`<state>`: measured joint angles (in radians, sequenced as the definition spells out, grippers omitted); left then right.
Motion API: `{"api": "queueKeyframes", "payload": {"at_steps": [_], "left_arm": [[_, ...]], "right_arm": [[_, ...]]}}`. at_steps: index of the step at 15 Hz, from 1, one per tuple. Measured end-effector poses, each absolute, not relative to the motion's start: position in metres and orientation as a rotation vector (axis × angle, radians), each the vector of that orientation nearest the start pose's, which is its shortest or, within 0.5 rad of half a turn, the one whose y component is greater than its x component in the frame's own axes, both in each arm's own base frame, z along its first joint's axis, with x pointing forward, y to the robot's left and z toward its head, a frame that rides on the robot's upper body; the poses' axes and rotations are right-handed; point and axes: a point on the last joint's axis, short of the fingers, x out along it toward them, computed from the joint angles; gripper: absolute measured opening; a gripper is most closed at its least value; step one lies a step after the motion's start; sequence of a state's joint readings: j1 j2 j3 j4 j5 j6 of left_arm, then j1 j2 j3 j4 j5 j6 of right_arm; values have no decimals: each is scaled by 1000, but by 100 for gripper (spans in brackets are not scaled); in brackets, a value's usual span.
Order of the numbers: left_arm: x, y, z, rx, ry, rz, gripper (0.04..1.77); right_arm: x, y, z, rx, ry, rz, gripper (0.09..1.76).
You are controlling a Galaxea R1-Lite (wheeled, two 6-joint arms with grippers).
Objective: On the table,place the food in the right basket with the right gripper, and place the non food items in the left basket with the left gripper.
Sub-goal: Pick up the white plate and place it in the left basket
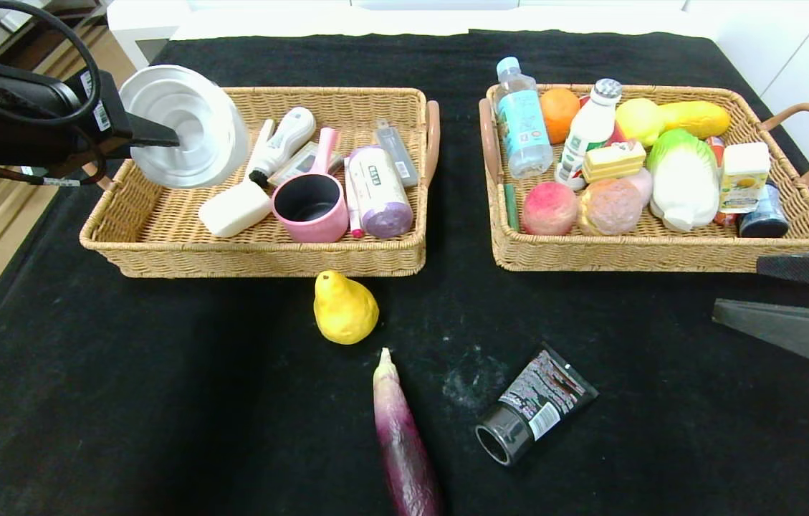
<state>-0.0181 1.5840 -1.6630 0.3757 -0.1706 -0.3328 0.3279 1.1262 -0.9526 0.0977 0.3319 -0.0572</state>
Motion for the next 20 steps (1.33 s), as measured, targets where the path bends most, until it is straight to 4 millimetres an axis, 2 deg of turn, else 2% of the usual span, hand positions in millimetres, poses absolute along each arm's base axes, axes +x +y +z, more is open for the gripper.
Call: {"api": "queueKeyframes", "payload": {"at_steps": [4, 9, 15, 18, 20], "left_arm": [[292, 12, 350, -378, 311, -205, 39], [323, 32, 335, -358, 276, -172, 39], [337, 41, 325, -365, 279, -173, 42], [337, 42, 325, -367, 278, -170, 84], [336, 42, 325, -368, 279, -170, 104]], "right_arm": [[143, 56, 287, -55, 259, 663, 171], [143, 57, 287, -54, 262, 663, 171], [143, 57, 286, -55, 263, 665, 171], [143, 57, 287, -55, 262, 666, 171], [143, 57, 287, -54, 261, 666, 171]]}}
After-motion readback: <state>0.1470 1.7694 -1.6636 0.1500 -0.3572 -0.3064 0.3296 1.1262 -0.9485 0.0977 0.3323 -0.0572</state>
